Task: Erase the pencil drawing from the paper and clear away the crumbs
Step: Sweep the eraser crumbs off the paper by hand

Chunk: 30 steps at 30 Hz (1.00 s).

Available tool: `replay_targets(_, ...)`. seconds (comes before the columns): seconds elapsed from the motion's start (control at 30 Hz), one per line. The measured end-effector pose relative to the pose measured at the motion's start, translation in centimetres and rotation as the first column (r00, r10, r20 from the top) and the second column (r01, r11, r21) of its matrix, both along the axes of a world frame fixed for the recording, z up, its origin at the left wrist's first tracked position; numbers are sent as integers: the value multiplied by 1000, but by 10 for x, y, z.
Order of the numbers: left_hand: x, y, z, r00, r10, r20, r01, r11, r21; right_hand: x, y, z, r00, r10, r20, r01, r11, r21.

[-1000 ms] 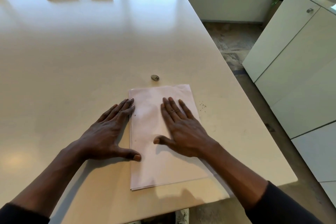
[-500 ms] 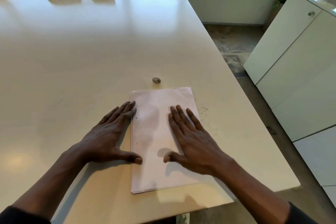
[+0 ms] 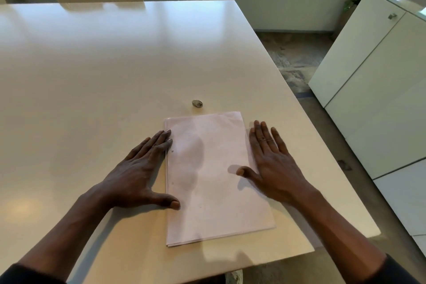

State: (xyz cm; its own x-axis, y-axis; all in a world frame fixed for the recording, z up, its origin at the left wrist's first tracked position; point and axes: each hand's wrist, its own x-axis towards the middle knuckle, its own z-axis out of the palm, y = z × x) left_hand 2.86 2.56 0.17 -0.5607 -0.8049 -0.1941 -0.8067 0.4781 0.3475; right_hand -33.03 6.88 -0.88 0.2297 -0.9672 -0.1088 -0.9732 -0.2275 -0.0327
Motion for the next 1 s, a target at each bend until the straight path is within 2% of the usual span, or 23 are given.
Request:
replay_targets(0.1, 0, 0, -1, 1000, -1, -13, 1, 1000, -12, 14, 16, 1, 977, -25, 212, 66, 980, -189)
replay_targets(0.17, 1, 1, -2, 999, 2, -38, -2, 1000, -17, 27, 31, -1, 953, 7, 302, 80, 958, -274)
replay_targets(0.37, 2, 3, -2, 982, 71, -176, -65, 997, 37, 42, 46, -8, 967, -1, 255, 78, 954, -291)
replay_targets(0.5, -23, 17, 0, 925, 279, -258, -286, 958, 9, 40, 46, -11, 971, 4, 241, 73, 947, -312)
replay_targets(0.6, -50, 27, 5, 799, 480, -361, -509, 861, 18, 41, 44, -11, 973, -9, 232, 81, 950, -303)
replay_targets(0.67, -65, 27, 9, 642, 630, -438, -647, 751, 132, 41, 44, -11, 972, -17, 233, 88, 951, -297)
replay_targets(0.77, -78, 21, 16, 429, 783, -451, -727, 595, 342, 42, 44, -11, 969, -23, 247, 102, 943, -315)
replay_targets(0.9, -83, 5, 28, 277, 879, -388, -761, 447, 469, 43, 45, -13, 961, -18, 276, 116, 933, -341)
replay_targets(1.0, -80, -10, 30, 220, 912, -345, -755, 383, 532, 44, 45, -16, 953, -15, 303, 125, 929, -348)
